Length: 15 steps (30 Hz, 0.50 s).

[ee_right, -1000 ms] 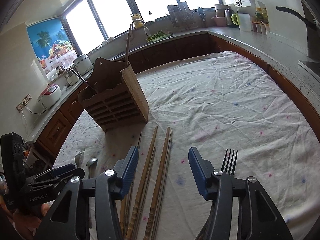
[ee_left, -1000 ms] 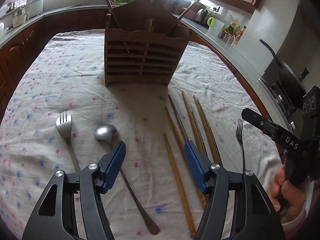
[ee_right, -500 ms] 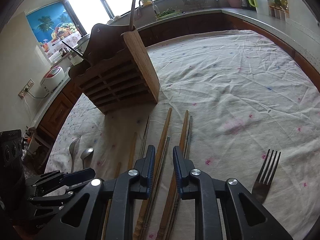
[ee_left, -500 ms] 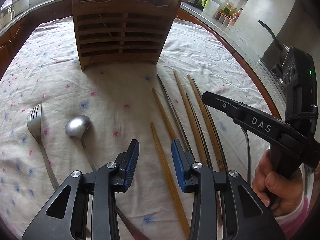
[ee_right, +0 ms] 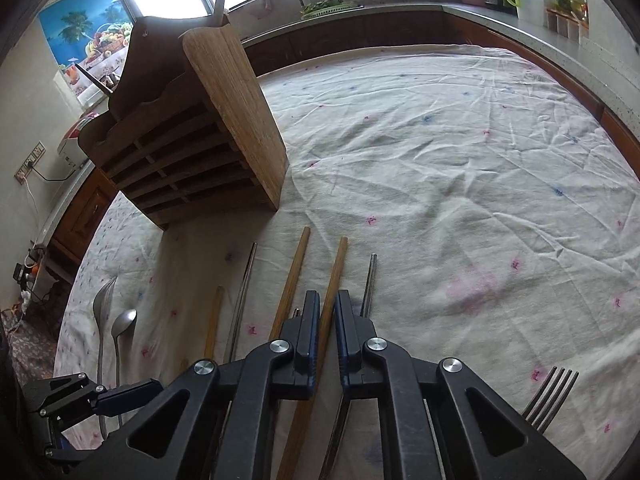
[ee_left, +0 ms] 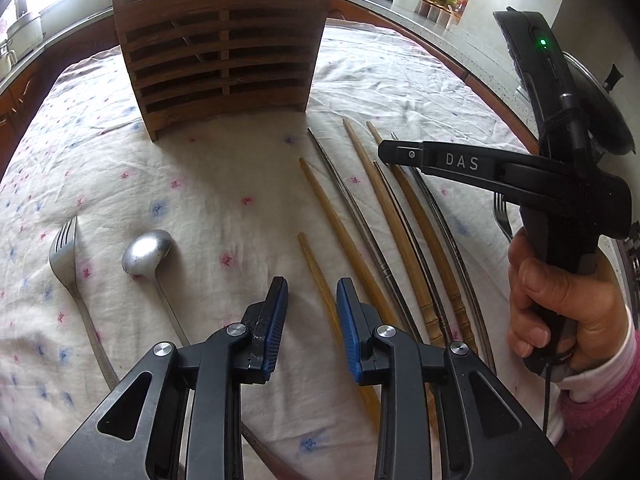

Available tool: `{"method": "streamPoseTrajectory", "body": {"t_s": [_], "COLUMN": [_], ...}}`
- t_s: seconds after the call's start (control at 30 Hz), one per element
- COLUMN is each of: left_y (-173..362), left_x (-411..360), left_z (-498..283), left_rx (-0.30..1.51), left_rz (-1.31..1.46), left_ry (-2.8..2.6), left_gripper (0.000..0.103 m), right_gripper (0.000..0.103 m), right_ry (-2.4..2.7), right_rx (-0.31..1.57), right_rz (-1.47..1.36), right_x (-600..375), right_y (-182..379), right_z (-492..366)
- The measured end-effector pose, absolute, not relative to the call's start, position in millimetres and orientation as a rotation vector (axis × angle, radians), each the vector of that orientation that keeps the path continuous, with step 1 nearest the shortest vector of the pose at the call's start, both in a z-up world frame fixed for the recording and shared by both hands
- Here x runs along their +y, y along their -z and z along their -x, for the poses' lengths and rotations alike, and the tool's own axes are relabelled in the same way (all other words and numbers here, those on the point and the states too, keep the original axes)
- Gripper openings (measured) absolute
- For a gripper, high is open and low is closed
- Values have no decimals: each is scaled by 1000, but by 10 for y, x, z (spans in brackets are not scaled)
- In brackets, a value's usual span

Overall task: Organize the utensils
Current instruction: 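Grasp a wooden chopstick with the left tool while the right tool grasps another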

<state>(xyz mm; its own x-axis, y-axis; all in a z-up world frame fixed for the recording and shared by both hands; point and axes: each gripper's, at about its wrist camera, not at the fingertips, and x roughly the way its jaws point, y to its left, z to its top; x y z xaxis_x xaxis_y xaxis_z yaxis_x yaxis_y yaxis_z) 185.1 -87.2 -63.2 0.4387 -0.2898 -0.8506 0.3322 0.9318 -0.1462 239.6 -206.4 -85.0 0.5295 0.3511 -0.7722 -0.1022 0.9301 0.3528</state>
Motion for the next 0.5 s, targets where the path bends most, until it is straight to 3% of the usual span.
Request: {"method": "streamPoseTrajectory", "body": {"t_s": [0.2,0.5], "left_y": [614,619], "left_x": [-962,-1075], "left_z": [-1853,-2012], "left_rx": [1019,1048], "left_rz": [-137,-167], "left_ry": [383,367], "left_gripper": [22,27], "right_gripper": [7,10], "right_ry": [-292,-305], "right_rx": [980,995], "right_rz": [-257,-308], "right_x": [-2063,-2176], "right_y": [836,812], "right_z": [-2387,-2319]}}
